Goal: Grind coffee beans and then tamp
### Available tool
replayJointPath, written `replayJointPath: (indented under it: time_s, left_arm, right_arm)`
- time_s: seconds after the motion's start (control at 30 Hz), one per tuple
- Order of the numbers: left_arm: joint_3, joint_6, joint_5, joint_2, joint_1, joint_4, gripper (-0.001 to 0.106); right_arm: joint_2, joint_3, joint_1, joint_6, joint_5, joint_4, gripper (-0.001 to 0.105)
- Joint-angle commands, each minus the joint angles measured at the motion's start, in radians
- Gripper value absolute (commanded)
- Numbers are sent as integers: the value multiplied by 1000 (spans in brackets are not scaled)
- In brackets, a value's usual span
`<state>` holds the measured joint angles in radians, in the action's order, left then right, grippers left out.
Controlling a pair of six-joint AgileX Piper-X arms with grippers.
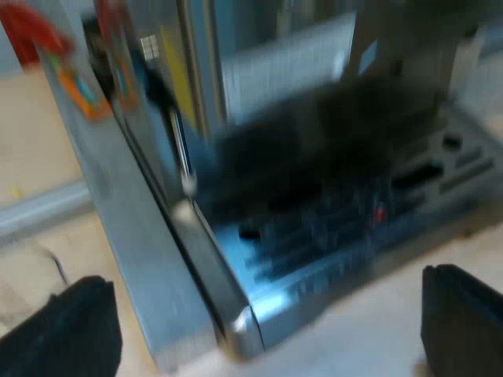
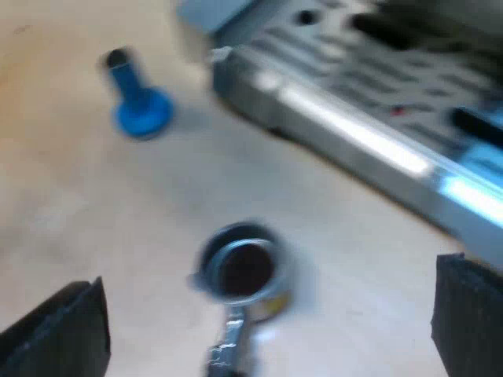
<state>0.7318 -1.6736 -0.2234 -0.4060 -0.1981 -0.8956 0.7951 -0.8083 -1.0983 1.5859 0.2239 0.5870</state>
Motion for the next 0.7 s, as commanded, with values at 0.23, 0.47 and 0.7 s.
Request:
replayJointPath:
  time_s: [0.23, 0.47, 0.7]
  left_arm:
    - [155, -63, 2, 8, 0, 49, 79]
    - [191, -110, 18, -78, 30, 55, 79]
    - [197, -110, -28, -133, 184, 32, 79]
  right_arm:
    - [-28, -158, 354, 35, -99, 184, 84]
    - [-59, -164, 706, 50, -331, 230, 84]
    - [-78, -164, 1019, 159, -431, 318, 84]
